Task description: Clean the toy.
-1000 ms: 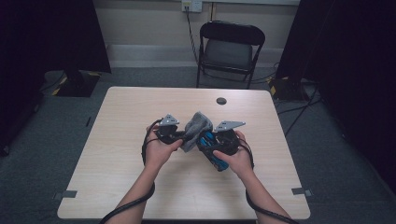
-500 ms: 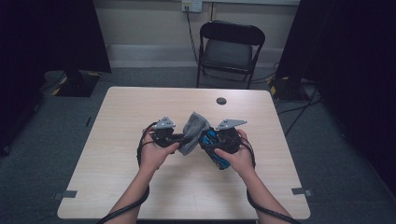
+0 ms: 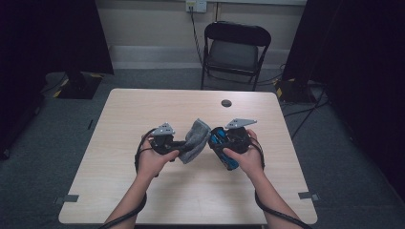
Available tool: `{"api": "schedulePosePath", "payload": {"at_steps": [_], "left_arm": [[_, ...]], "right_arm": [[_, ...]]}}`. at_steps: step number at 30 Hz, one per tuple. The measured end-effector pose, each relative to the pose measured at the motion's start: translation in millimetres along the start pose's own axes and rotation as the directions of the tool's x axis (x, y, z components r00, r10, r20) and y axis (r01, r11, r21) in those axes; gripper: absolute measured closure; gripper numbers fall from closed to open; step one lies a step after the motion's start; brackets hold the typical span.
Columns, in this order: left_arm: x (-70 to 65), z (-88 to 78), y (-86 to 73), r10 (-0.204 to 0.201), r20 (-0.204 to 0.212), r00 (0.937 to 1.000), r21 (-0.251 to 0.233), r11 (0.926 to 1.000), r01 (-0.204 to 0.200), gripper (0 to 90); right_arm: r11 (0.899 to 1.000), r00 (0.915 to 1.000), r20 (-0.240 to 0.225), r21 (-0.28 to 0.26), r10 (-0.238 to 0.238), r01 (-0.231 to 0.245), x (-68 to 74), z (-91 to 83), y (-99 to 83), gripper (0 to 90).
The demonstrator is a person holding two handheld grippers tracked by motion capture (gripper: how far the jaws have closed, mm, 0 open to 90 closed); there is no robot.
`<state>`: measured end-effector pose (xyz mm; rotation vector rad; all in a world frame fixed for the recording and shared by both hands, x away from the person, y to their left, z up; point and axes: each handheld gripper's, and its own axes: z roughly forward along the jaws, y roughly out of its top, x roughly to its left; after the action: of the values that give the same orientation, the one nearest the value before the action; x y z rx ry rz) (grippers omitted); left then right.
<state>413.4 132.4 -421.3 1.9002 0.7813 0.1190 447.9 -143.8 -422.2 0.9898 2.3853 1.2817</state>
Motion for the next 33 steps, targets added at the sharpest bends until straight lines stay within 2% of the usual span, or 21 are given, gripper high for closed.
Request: {"api": "schedulePosePath", "payload": {"at_steps": [4,10,14,18,22,24,27,29,33], "left_arm": [[2.2,-4.5,-3.6,-0.009,0.003,1.0,-0.006,0.9999,0.009,78.9],[11.7,-19.1,-7.9,-0.023,-0.027,0.9994,0.0,0.9997,0.023,78.9],[18.9,-28.6,-6.2,-0.05,-0.086,0.9951,-0.034,0.9983,0.047,78.9],[27.8,-30.4,3.2,-0.076,-0.151,0.9856,-0.07,0.9953,0.066,78.8],[31.1,-23.0,15.5,-0.088,-0.177,0.9803,-0.102,0.9923,0.071,78.8],[31.2,-17.1,20.3,-0.091,-0.193,0.9769,-0.102,0.9922,0.072,78.8],[30.2,-7.5,24.3,-0.095,-0.197,0.9759,-0.107,0.9915,0.074,78.8],[28.7,-1.1,25.7,-0.093,-0.193,0.9768,-0.106,0.9916,0.074,78.8],[23.3,10.9,26.5,-0.085,-0.164,0.9828,-0.092,0.9933,0.071,78.8]], "right_arm": [[1.0,1.0,-0.002,-0.001,0.004,-0.004,-3.1,-1.5,0.2,25.6],[1.0,1.0,0.001,-0.003,0.004,-0.004,-5.1,-4.9,-1.5,25.6],[1.0,0.9999,-0.008,-0.005,0.008,-0.008,-8.7,-6.7,-4.0,25.6],[1.0,0.9994,-0.033,-0.005,-0.011,0.011,-1.6,-7.8,-4.4,25.6],[0.999,0.9976,-0.06,-0.004,-0.034,0.033,8.0,-6.5,-3.5,25.6],[0.999,0.9965,-0.073,-0.004,-0.042,0.042,11.9,-4.9,-3.5,25.6],[0.999,0.9953,-0.085,-0.008,-0.046,0.046,16.5,-3.4,-3.3,25.6],[0.999,0.9946,-0.091,-0.008,-0.052,0.051,20.4,-2.7,-2.8,25.6],[0.998,0.9923,-0.106,-0.011,-0.064,0.063,26.9,-1.3,-1.0,25.6]]}}
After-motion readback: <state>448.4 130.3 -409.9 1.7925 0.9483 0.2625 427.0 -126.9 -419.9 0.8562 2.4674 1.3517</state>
